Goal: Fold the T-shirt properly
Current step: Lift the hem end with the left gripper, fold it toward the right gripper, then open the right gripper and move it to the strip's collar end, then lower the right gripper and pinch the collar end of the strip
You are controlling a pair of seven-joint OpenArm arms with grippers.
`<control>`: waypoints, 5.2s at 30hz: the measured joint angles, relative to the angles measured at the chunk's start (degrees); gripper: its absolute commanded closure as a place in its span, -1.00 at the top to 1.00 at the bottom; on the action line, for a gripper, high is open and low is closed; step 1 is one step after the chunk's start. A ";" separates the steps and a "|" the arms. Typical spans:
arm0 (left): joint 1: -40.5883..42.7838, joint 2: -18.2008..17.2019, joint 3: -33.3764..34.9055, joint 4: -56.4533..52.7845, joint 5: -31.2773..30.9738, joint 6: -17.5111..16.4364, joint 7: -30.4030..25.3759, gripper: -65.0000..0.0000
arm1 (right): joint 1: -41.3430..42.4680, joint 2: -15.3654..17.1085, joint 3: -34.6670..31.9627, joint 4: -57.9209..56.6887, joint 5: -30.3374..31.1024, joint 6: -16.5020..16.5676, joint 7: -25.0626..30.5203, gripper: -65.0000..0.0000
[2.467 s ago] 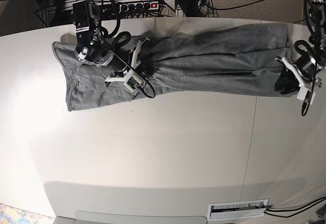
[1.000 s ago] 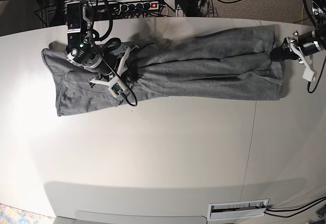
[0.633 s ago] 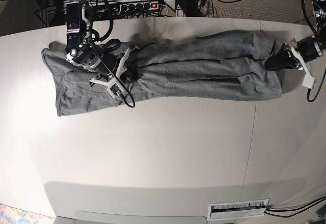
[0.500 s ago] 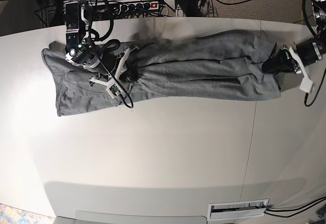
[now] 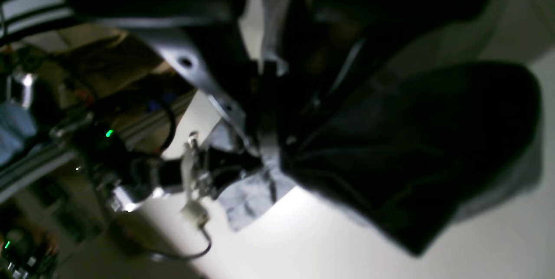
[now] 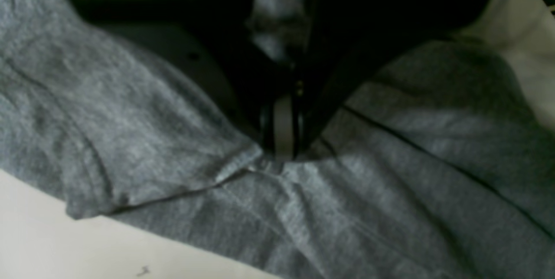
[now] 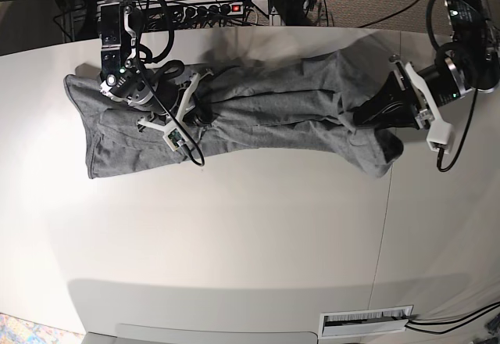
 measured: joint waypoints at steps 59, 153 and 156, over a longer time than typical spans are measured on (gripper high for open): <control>-1.81 9.86 25.35 -8.22 60.33 2.95 -32.26 -1.00 | -0.68 -0.04 4.50 12.87 5.40 0.11 -13.90 -1.00; 2.64 -12.94 25.77 -15.41 59.52 1.49 -43.74 -1.00 | 13.31 13.33 19.74 -19.17 43.69 0.92 -35.36 -0.11; 2.64 -12.98 25.77 -15.43 59.52 1.46 -43.76 -1.00 | 13.97 15.23 23.37 -17.22 44.39 0.94 -34.75 -0.11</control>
